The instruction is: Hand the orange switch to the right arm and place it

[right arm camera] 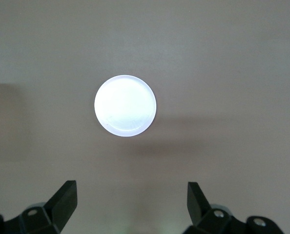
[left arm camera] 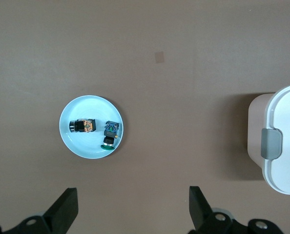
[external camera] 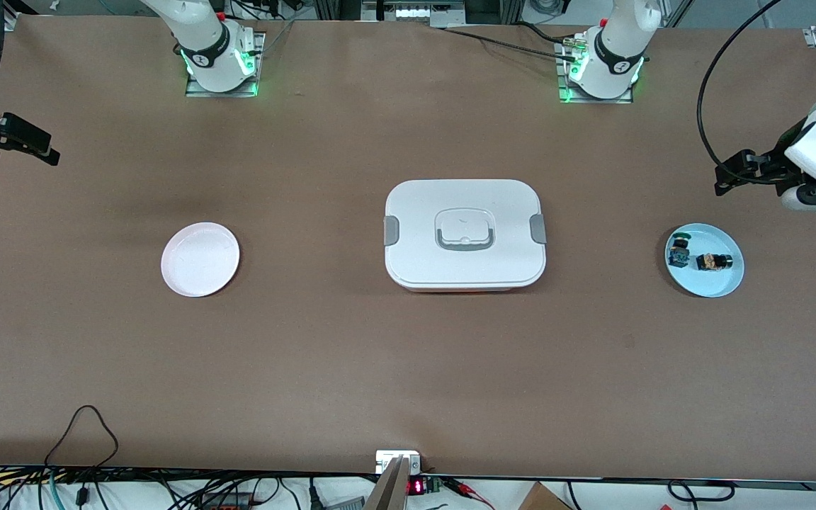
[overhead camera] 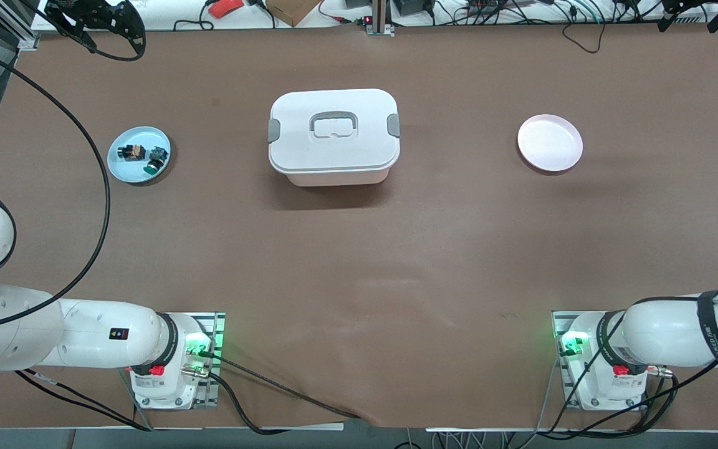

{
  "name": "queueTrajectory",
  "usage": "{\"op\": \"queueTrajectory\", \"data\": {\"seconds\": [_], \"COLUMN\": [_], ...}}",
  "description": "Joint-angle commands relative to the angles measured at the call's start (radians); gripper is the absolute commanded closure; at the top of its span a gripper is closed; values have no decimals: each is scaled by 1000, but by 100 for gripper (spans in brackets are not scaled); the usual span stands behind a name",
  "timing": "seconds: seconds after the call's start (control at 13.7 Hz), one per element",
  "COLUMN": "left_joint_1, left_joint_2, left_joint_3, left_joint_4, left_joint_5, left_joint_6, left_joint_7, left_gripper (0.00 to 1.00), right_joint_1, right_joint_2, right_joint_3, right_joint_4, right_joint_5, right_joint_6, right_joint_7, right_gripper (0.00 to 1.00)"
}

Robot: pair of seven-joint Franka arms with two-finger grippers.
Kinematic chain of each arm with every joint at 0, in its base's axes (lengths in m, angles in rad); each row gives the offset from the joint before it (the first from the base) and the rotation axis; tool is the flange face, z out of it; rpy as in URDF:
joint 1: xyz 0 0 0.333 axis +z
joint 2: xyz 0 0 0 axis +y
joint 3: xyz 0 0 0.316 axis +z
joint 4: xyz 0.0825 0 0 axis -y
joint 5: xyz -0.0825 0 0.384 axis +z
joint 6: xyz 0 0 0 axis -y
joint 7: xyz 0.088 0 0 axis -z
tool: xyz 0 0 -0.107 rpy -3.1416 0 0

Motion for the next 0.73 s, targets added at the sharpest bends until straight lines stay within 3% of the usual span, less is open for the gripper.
{"op": "queueTrajectory", "data": {"seconds": [0.0, 0.66], "left_joint_1": [-5, -6], "left_joint_2": [19, 19], "left_joint_3": [2, -1], "left_joint_4": [38, 39], "left_joint_5": [-21, -20], "left_joint_6": [-27, -62], "left_joint_7": [-10, -22], "left_gripper": [0, 0], "right_joint_1": [-12, -12], "right_joint_2": [-5, -5], "right_joint_3": [15, 15], "right_joint_4": [14, 14], "right_joint_5": [-14, -14], "right_joint_6": [-19, -19], "right_joint_7": [9, 9], "right_gripper": [0, 0]}}
